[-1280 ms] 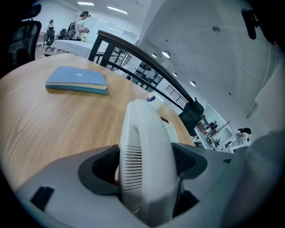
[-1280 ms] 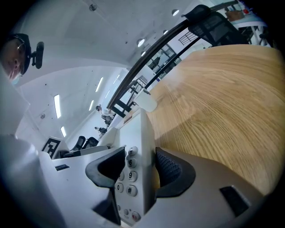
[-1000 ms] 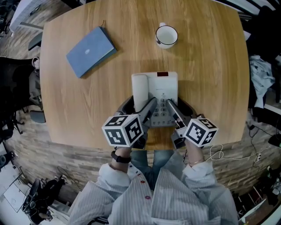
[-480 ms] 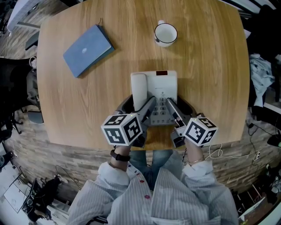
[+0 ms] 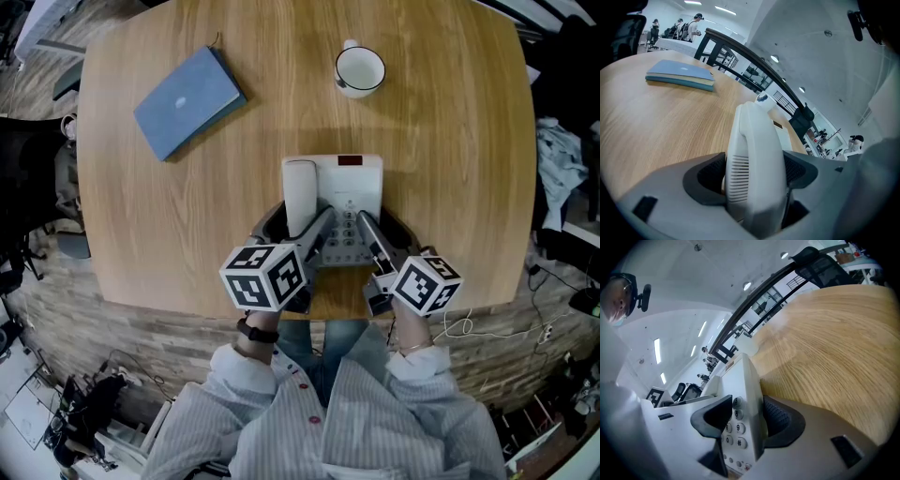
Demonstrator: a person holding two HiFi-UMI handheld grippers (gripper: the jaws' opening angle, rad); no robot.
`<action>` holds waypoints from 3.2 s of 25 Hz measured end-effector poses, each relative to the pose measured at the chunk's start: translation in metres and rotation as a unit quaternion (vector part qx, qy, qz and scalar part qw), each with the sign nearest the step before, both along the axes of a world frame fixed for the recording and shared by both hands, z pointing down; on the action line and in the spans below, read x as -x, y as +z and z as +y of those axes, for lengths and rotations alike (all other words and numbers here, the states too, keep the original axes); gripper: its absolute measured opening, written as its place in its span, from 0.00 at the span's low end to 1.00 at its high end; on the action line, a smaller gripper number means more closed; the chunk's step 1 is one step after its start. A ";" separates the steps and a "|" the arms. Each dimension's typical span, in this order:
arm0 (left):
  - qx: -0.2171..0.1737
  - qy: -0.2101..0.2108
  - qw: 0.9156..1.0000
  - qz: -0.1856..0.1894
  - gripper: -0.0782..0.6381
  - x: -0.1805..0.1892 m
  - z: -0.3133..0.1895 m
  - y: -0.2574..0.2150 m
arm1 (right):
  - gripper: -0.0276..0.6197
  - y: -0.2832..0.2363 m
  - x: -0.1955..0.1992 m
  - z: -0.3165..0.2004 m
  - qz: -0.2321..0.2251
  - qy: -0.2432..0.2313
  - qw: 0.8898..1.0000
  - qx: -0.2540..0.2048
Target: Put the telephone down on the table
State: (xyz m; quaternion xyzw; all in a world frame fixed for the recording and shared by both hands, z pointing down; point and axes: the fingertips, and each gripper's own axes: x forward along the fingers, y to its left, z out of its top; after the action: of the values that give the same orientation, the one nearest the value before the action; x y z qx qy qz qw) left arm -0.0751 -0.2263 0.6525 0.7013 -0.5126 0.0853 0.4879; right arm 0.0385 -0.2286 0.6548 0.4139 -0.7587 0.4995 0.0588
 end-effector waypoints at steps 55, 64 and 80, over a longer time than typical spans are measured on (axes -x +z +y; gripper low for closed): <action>-0.301 0.032 0.949 0.088 0.54 0.016 0.018 -0.315 | 0.22 -0.282 0.025 0.011 -0.026 -0.057 0.963 -0.261; -0.339 0.043 0.937 0.077 0.35 0.004 0.039 -0.352 | 0.16 -0.345 0.046 0.029 -0.024 -0.109 0.936 -0.333; -0.353 0.071 0.930 0.071 0.12 -0.018 0.044 -0.356 | 0.11 -0.347 0.045 0.034 -0.025 -0.140 0.931 -0.336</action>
State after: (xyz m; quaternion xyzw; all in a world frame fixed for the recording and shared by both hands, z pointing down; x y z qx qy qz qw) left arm -0.0575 -0.1823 0.2965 0.8670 -0.4229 -0.1164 0.2365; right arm -0.0067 -0.1950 0.3079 0.2861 -0.9337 0.2126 -0.0331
